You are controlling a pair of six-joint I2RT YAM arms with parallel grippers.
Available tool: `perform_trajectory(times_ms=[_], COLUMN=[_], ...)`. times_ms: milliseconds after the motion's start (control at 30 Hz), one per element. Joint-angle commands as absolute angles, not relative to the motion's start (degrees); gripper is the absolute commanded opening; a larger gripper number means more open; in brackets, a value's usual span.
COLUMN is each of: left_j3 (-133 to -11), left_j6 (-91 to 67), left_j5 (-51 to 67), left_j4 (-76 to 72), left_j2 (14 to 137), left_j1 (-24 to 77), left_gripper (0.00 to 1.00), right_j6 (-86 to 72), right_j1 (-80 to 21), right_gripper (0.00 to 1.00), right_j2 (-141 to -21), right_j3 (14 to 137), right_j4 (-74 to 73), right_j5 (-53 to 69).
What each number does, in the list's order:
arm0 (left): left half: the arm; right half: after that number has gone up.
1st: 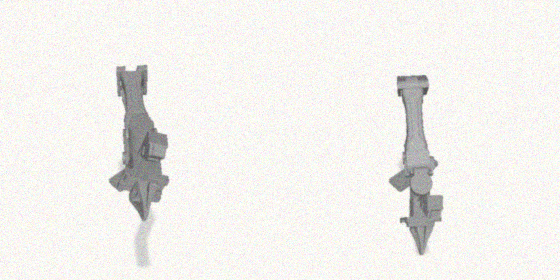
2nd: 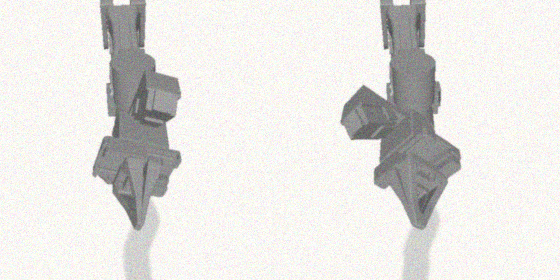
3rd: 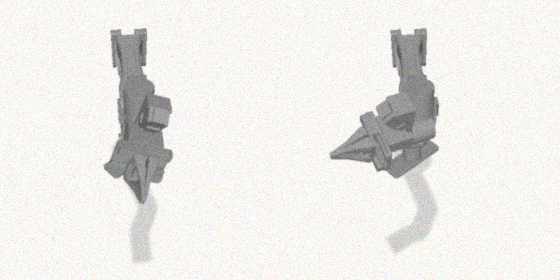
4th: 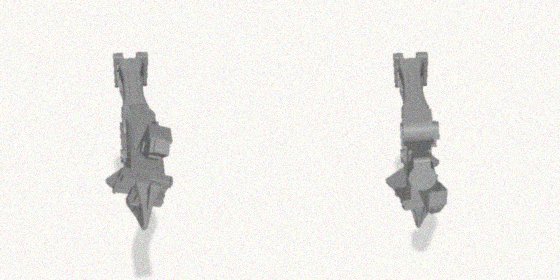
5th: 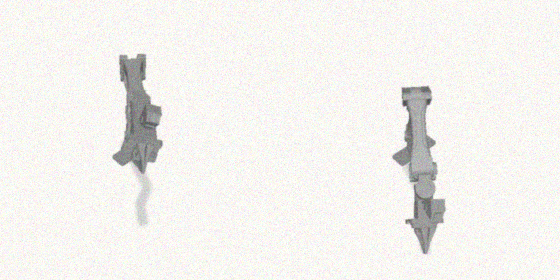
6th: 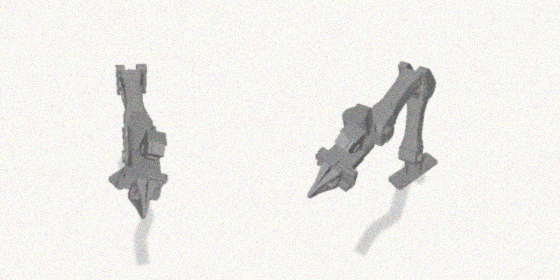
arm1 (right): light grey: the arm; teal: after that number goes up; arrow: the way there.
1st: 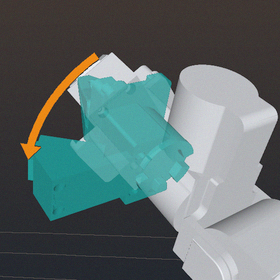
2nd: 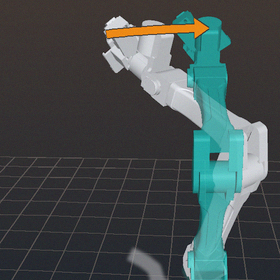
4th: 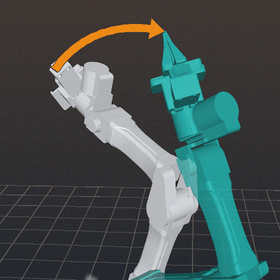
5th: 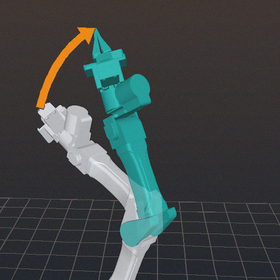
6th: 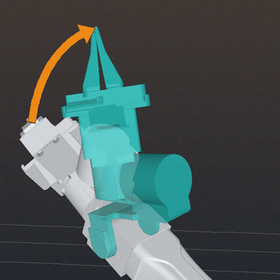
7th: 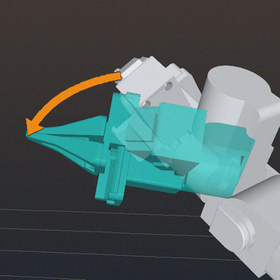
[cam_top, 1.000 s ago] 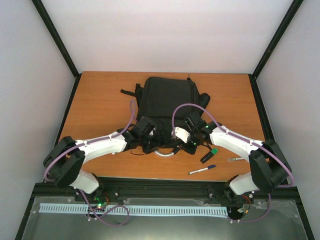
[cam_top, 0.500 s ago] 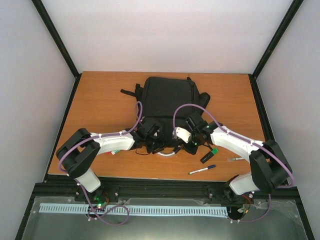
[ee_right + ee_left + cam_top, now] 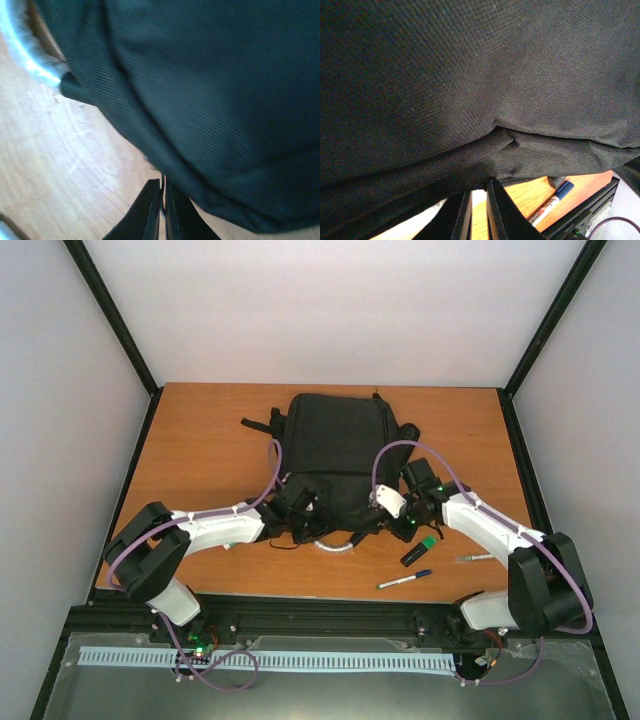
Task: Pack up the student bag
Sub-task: Zip the student bag at the center of the board.
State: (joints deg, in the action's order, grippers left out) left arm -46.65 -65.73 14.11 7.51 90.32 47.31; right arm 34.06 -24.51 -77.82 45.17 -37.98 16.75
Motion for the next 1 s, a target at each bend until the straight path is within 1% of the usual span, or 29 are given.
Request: perform_trajectory(times_ms=[0, 300, 600, 967], left_j3=[-46.1, -44.8, -43.6, -42.9], left_j6=[-64.4, -64.3, -64.0, -63.5], left_j5=[11.6, 10.9, 10.3, 9.5], left_j4=[6.3, 6.7, 6.5, 6.3], left_j2=[88.2, 86.9, 86.7, 86.7], left_j1=[47.5, 47.5, 47.4, 47.4], left_gripper=[0.07, 0.07, 0.07, 0.07], right_j6=[36.7, 38.7, 39.0, 38.0], right_j1=[-20.4, -14.4, -12.2, -11.9], right_gripper=[0.03, 0.03, 0.03, 0.03], right_j2=[-78.6, -83.9, -87.7, -93.4], right_j3=[45.5, 48.5, 52.0, 56.3], right_j4=[-38.1, -33.4, -30.3, -23.8], right_j5=[13.4, 11.8, 10.1, 5.8])
